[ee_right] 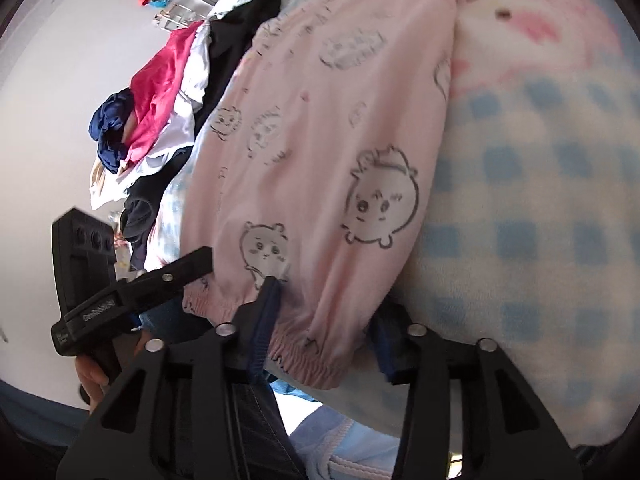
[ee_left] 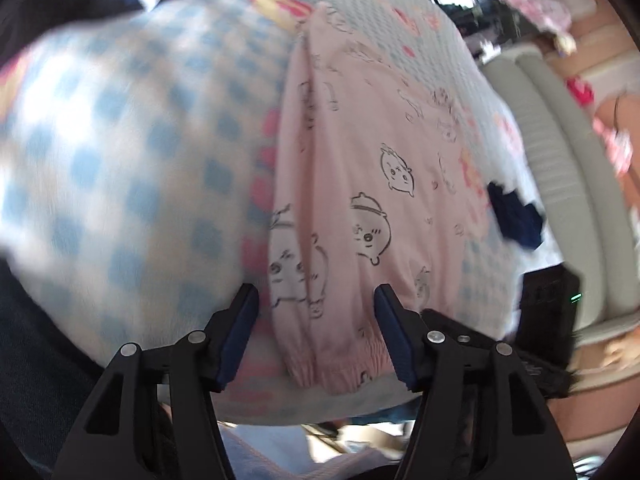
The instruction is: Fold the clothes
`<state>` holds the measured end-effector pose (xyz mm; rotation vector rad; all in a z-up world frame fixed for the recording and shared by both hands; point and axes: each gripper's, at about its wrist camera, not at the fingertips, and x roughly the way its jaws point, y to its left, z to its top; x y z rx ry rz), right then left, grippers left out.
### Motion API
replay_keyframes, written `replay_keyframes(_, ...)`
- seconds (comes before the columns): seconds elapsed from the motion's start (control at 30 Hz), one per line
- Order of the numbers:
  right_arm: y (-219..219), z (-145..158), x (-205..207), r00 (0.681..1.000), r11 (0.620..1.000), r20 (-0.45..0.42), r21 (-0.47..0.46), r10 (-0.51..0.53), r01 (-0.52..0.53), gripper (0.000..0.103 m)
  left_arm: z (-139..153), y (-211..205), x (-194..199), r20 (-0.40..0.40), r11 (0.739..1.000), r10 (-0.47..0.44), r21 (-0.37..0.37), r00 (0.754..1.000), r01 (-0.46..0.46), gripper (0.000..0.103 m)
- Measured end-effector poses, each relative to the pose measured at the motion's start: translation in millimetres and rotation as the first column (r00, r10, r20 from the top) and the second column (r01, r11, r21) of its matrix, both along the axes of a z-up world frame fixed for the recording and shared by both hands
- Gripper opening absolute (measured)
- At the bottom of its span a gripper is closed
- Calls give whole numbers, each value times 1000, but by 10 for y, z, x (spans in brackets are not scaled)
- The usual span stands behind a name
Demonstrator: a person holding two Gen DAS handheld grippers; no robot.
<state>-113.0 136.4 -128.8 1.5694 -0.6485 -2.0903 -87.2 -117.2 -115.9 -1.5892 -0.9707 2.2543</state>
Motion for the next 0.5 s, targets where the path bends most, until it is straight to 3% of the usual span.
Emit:
replay_keyframes(0.07, 2, -27, 3, 1000, 1000, -7, 10, 20, -20, 45, -61, -23, 20, 8, 1000, 4, 31, 1000, -4, 58)
replay_keyframes(0.17, -2, -31, -2, 998, 998, -27, 41, 56, -55, 27, -56, 22, 23, 4, 1000, -13, 17, 1000, 13, 27)
replay_keyframes(0.23, 30, 86, -4, 997, 999, -63, 36, 39, -37, 14, 45, 97, 21, -21, 999, -41, -19, 999, 40, 23)
replay_keyframes(0.27, 46, 144, -4, 996, 999, -80, 33, 30, -28, 12, 101, 136, 23, -35, 998, -53, -39, 998, 52, 19)
replay_keyframes(0.5, 113, 434, 179, 990, 999, -142, 32, 22, -18, 11, 459, 205, 146, -111, 992, -107, -85, 988, 98, 17)
